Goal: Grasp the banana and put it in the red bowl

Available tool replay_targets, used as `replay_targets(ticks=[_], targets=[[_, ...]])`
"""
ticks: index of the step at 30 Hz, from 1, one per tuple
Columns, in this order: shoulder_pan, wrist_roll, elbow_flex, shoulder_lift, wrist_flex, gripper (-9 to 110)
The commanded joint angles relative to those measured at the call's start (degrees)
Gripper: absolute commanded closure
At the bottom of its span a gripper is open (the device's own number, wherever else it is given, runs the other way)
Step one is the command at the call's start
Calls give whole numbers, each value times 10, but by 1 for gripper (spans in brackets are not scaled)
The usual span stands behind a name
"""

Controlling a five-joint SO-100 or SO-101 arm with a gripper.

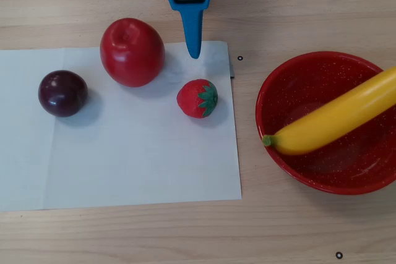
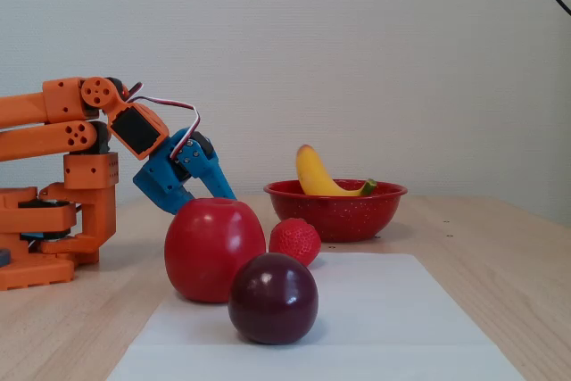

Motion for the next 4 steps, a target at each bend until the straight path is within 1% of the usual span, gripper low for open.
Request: replay_targets(ticks=[1, 4], targets=[[-12, 0, 8, 6, 1, 101], [-12, 0, 8, 6, 1, 101]])
